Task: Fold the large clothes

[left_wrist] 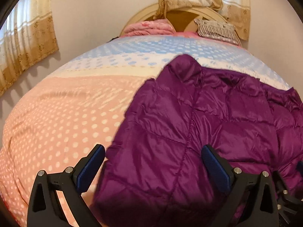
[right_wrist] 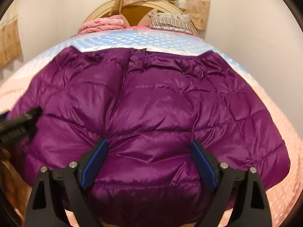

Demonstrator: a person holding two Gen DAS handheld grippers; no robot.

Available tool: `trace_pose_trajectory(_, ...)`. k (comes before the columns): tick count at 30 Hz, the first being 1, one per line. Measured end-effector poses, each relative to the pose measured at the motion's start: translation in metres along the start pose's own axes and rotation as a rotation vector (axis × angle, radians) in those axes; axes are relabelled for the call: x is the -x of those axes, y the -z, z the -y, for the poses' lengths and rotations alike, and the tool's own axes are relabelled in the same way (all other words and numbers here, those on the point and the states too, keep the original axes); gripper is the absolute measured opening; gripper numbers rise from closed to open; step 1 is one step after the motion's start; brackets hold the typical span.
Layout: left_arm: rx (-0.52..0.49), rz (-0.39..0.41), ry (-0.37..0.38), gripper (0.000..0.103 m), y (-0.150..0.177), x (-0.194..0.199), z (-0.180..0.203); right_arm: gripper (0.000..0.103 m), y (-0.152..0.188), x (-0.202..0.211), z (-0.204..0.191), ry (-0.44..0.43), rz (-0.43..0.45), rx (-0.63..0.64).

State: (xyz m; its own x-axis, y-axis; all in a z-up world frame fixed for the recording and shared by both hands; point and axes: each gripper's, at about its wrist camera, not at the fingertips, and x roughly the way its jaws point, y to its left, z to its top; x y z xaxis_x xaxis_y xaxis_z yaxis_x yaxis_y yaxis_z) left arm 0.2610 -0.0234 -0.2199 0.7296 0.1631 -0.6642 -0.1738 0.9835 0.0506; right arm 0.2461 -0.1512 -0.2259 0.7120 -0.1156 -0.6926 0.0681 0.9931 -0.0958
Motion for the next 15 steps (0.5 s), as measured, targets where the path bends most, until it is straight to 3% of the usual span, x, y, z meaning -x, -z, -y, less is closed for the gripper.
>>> trace_pose_trajectory(7, 0.145, -0.033, 0.005, 0.102, 0.016, 0.019, -0.047, 0.093, 0.003, -0.005, 0.003, -0.006, -0.003, -0.009)
trace_pose_trajectory(13, 0.198, -0.129, 0.138, 0.101, 0.029, 0.012, -0.052, 0.092, 0.005, -0.002, -0.001, 0.006, 0.004, -0.004)
trace_pose_trajectory(14, 0.202, -0.128, 0.184, 0.097, 0.031, 0.012, -0.049, 0.092, 0.006, -0.002, -0.001, 0.006, 0.004, -0.004)
trace_pose_trajectory(15, 0.201, -0.132, 0.211, 0.082, 0.033, 0.012, -0.047, 0.092, 0.006, -0.002, -0.001, 0.007, 0.004, -0.003)
